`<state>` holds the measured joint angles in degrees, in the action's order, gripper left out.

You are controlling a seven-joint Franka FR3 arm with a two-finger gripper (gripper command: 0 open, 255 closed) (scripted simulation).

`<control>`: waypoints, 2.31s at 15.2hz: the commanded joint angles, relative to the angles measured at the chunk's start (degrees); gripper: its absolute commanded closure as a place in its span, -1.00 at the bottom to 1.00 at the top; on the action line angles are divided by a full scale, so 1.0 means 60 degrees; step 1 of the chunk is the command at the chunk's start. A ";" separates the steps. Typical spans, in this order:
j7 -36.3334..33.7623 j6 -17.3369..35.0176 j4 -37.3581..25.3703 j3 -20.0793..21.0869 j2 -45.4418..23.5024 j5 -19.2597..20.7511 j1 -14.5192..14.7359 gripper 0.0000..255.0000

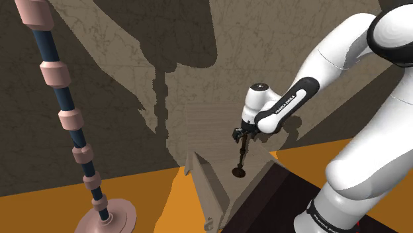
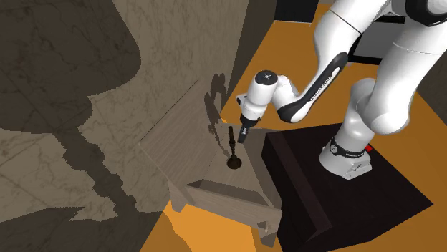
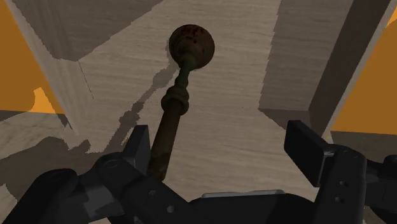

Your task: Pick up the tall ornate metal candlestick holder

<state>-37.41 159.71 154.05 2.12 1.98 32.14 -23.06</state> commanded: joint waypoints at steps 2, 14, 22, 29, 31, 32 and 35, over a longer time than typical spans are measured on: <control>-0.1890 0.0584 -0.0605 -0.0294 -0.1334 0.2110 -0.0301 -1.00; -0.6544 0.1771 -0.2934 -0.2519 -0.5008 0.6416 0.0842 -1.00; -0.7326 0.2063 -0.3289 -0.2821 -0.5616 0.7032 0.1122 1.00; -0.7309 0.2063 -0.3291 -0.2819 -0.5614 0.7023 0.1113 1.00; -0.6876 0.1902 -0.3087 -0.2658 -0.5274 0.6681 0.0966 1.00; -0.6663 0.1820 -0.2989 -0.2573 -0.5105 0.6511 0.0891 1.00; -0.6036 0.1574 -0.2711 -0.2315 -0.4604 0.5994 0.0665 1.00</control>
<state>-74.78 169.67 137.29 -12.30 -26.56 69.13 -18.71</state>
